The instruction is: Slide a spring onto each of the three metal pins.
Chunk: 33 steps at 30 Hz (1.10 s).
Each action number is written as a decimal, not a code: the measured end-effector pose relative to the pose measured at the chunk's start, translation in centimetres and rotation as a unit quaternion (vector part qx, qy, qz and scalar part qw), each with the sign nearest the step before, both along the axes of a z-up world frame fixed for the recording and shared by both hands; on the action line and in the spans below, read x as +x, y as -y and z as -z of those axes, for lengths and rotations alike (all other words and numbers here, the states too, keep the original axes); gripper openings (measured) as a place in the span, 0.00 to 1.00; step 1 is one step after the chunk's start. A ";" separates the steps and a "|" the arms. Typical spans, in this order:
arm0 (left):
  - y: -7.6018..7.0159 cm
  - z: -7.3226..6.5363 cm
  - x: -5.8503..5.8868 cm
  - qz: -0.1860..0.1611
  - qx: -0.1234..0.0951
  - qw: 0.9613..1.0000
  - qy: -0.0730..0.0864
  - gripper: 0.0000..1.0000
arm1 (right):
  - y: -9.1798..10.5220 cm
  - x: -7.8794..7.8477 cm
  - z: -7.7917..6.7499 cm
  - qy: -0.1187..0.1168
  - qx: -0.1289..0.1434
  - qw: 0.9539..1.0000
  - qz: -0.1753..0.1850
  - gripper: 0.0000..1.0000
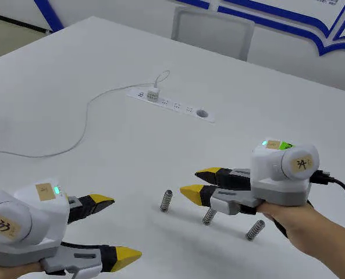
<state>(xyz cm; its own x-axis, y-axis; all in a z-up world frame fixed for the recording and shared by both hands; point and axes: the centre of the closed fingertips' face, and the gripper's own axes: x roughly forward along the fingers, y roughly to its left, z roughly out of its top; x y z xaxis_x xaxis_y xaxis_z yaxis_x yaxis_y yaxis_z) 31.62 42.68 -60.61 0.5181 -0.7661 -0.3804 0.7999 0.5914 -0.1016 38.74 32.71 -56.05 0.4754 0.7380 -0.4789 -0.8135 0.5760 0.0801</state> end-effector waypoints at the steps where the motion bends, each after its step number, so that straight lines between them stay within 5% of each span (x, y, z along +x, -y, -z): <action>1: -0.1 -0.2 0.2 -0.002 -0.002 1.000 0.001 0.67 | 0.4 0.0 -0.1 -0.001 0.002 1.000 0.004 0.31; 14: 0.4 -3.8 1.8 -0.004 -0.011 0.999 0.029 0.72 | 5.4 -2.0 -0.3 -0.004 -0.006 0.999 0.042 0.45; 33: 0.3 -6.9 2.9 0.031 0.026 0.998 0.051 0.82 | 12.2 -5.2 -2.4 0.041 -0.014 0.996 0.079 0.61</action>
<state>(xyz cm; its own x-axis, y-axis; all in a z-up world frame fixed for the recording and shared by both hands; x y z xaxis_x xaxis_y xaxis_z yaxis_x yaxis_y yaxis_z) 34.48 42.40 -53.71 0.5087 -0.7781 -0.3686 0.8397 0.5429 0.0128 33.56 20.56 -53.63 0.6229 0.6380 -0.4527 -0.7157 0.6984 -0.0005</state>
